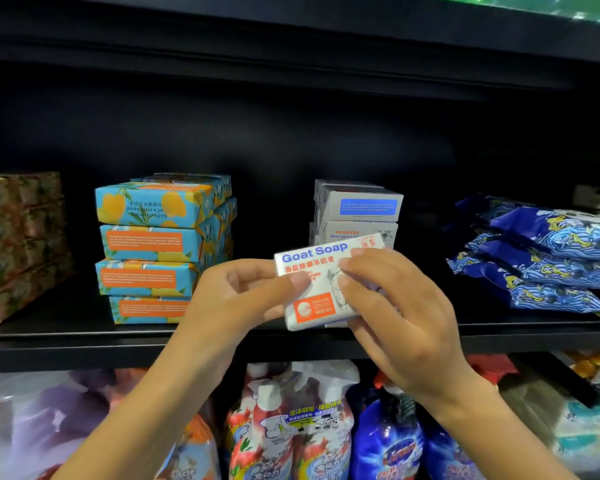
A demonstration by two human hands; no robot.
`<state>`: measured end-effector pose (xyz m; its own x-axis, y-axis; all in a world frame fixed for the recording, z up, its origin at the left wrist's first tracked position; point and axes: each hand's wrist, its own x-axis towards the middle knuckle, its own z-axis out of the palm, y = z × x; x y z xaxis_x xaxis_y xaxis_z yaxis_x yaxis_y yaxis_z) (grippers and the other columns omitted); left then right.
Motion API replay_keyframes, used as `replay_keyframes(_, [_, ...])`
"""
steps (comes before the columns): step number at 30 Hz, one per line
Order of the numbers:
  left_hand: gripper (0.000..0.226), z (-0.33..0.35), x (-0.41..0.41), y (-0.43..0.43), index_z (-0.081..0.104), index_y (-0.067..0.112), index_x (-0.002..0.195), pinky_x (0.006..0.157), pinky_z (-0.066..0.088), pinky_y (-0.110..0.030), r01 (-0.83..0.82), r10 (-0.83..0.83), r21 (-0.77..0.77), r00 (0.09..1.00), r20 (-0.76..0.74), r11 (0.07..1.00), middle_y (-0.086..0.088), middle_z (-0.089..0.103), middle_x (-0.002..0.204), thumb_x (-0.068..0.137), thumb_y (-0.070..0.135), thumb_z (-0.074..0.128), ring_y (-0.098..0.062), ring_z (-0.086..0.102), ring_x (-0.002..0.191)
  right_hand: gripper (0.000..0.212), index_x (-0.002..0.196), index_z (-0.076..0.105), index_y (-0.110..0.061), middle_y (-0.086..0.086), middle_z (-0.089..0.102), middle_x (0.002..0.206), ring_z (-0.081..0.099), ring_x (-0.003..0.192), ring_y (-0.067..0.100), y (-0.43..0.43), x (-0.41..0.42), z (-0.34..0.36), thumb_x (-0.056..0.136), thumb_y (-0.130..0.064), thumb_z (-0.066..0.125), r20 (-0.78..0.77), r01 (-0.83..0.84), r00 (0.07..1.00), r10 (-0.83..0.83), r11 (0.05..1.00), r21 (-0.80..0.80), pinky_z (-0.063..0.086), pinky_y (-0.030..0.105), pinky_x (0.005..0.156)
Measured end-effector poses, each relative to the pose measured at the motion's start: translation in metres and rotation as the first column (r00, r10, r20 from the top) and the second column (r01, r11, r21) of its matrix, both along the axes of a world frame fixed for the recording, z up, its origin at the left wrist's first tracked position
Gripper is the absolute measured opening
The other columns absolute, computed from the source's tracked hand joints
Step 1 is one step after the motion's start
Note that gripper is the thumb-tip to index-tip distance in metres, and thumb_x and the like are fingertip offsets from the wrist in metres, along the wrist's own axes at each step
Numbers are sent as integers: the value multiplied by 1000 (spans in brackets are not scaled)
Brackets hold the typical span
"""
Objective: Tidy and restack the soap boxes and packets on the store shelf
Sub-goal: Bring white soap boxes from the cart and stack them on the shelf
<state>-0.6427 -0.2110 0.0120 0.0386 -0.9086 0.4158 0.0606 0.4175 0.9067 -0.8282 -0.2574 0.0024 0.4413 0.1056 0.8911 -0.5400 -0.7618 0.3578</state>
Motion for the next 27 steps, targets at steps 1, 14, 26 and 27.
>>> replay_keyframes(1, [30, -1, 1, 1, 75, 8, 89, 65, 56, -24, -36, 35, -38, 999, -18, 999, -11, 74, 89, 64, 23, 81, -26, 72, 84, 14, 100, 60, -1, 19, 66, 104, 58, 106, 28, 0, -2, 0, 91, -13, 59, -36, -7, 999, 8, 999, 38, 52, 42, 84])
replay_keyframes(14, [40, -7, 6, 0, 60, 28, 115, 95, 48, -35, -50, 315, -564, 868, 384, 824, 12, 61, 119, 76, 28, 71, -18, 55, 118, 32, 99, 64, -4, 5, 63, 97, 58, 91, 21, 3, -13, 19, 67, -4, 71, -1, -6, 1000, 7, 914, 406, 48, 34, 73])
replay_keyframes(26, [58, 6, 9, 3, 61, 25, 106, 72, 52, -16, 1, 158, -328, 876, 456, 945, 11, 69, 103, 54, 39, 81, -7, 66, 97, 8, 98, 53, -8, 3, 51, 103, 54, 94, 20, -1, -3, 5, 95, -14, 48, 9, -33, 999, 33, 998, -47, 47, 32, 75])
replay_keyframes(27, [57, 4, 7, 5, 61, 25, 107, 73, 52, -16, -4, 175, -358, 877, 447, 934, 11, 68, 103, 55, 37, 81, -8, 65, 98, 9, 100, 52, -8, 3, 51, 106, 54, 97, 20, -2, -5, 5, 94, -15, 51, -15, -28, 1000, 28, 1000, -13, 47, 33, 78])
